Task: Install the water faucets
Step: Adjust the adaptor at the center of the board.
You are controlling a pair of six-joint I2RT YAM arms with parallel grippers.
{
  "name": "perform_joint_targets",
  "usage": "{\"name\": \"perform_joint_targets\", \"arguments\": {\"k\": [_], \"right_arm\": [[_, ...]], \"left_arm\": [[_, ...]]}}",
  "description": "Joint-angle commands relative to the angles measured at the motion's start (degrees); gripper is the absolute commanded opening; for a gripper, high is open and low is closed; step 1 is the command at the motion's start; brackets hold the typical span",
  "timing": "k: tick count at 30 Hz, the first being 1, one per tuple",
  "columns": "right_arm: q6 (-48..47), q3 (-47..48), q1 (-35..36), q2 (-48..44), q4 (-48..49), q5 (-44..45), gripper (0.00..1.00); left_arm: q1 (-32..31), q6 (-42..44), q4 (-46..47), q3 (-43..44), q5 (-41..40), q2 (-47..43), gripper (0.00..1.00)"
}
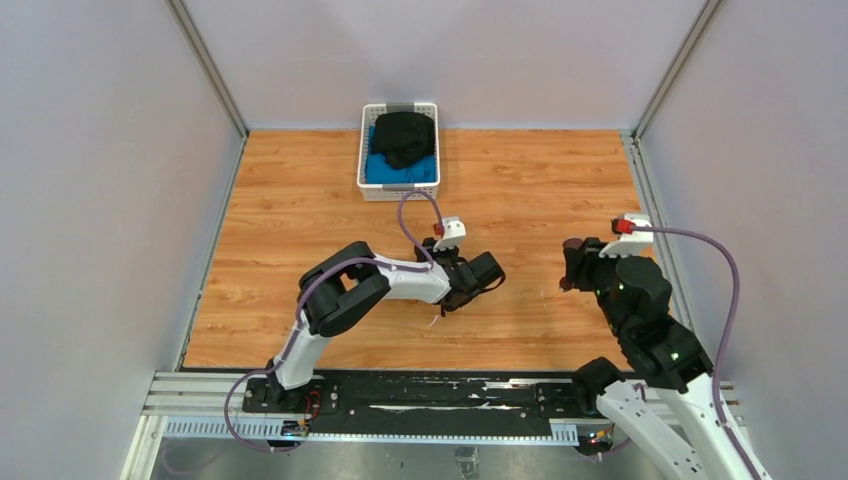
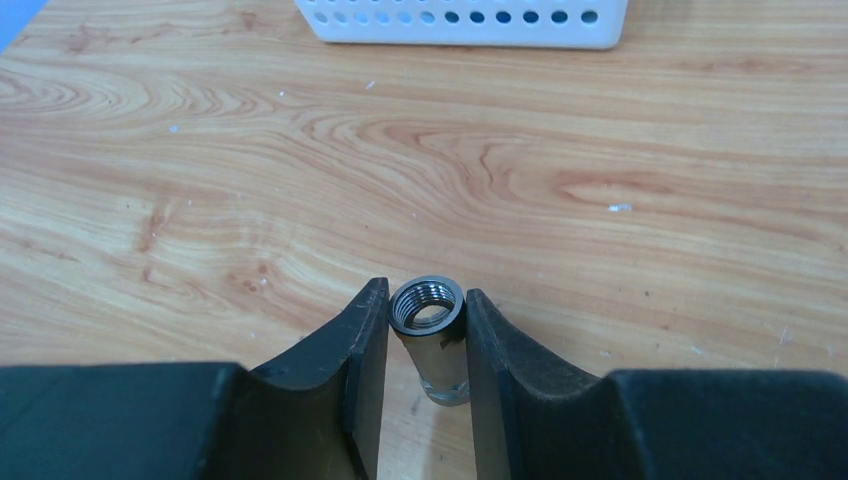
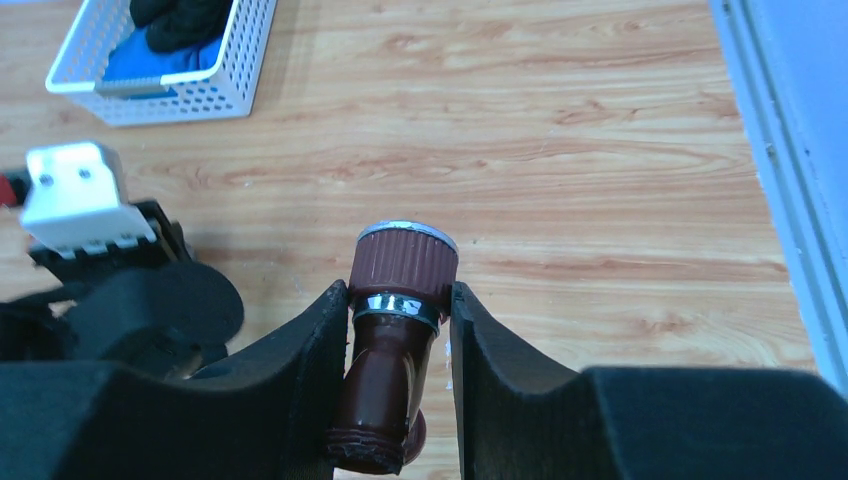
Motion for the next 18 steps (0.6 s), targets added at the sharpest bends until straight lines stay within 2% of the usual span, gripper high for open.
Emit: {"name": "perform_joint_targets", "arguments": {"k": [1,3,5,8,14,18], "right_arm": [[0.8,1.3,-0.8,-4.7,-2.3,6.2,0.0],[0.9,1.6,-0.7,-6.2,-3.4,6.4,0.0],[0.8,1.9,-0.7,-6.8,-4.8,6.5,0.0],[1.4,1.9,-0.7,-7.1,-6.7,7.1,0.0],[3.2,1.3,-0.7,-7.1,-7.1,6.1,0.0],[3.0,1.7,-0.8,-6.7,-7.2,5.6,0.0]], "left_arm": [[-2.2,-10.3,-2.7,1.3,-8.6,4.4,0.0],[-3.3,-15.3,-6.7,2.4,-10.1,5.9,0.0],[-4.1,-24.1,-14.6,3.8,-10.6,7.6,0.08],[-5.0,-32.9,-24.0,6.0,-10.3,9.5,0.12],[-5.6,-36.3,-25.8,4.1,-9.9,8.4,0.38],[-5.6,-36.8,-28.2,4.9,-10.6,7.3,0.49]]}}
